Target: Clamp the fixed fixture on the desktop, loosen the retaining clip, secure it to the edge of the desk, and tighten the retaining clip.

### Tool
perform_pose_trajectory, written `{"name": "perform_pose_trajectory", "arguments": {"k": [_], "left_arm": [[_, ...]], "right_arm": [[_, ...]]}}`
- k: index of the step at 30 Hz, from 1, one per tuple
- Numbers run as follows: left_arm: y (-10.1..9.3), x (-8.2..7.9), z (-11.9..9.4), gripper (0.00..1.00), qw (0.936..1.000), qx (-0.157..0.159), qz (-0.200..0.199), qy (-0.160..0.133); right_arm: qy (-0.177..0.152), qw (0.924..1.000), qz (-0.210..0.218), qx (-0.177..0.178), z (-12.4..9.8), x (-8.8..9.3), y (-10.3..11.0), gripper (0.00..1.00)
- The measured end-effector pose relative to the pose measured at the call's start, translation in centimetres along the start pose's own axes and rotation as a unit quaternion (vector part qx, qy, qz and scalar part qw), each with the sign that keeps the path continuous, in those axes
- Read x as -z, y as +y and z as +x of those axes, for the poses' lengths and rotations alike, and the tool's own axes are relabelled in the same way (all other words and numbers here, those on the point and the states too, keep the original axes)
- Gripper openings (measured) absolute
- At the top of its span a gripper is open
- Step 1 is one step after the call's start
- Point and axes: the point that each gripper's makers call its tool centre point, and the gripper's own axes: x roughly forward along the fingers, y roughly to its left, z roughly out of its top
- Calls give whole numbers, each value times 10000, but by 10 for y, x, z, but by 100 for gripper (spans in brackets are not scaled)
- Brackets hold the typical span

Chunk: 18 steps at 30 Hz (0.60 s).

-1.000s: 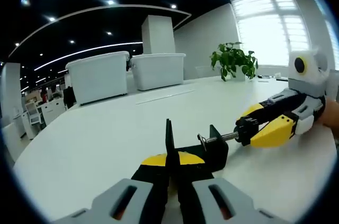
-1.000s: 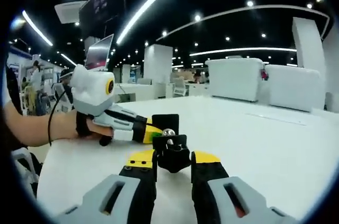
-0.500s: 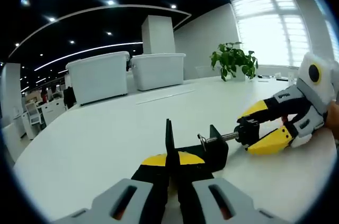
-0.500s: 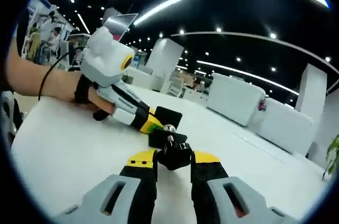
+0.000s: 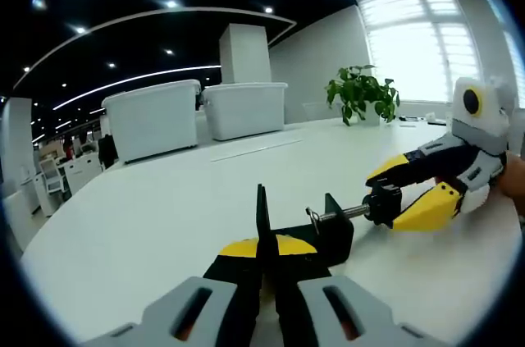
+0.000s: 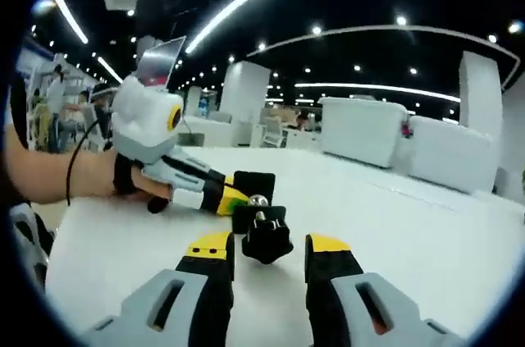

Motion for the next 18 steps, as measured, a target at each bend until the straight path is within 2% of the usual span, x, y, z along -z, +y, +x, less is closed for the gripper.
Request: {"name": "perform_pose_trajectory", "arguments": {"k": [4, 7, 8, 9, 12, 16, 18], "left_arm": [[-1, 0, -1, 6, 10000, 1, 1, 0], [0, 0, -1, 6, 10000, 1, -3, 0], [-1, 0, -1, 6, 10000, 2, -4, 1], [-1, 0, -2, 6, 10000, 4, -3, 0], [-1, -1, -1, 6, 10000, 6, -3, 1], [-1, -1, -2, 6, 10000, 5, -1, 1], [-1, -1, -2, 6, 10000, 6, -5, 3]], "right_arm": [[-83, 9971, 712, -267, -2, -5, 1, 31], [37, 9974, 622, -369, 2, 0, 8, 28], [226, 9985, 416, -287, 4, 7, 6, 27], [192, 9993, 257, -197, 6, 6, 4, 26], [287, 9992, 245, -156, 11, 13, 4, 25], [271, 9994, 189, -110, 7, 13, 10, 25], [225, 9997, 18, -94, 7, 12, 10, 25]]}}
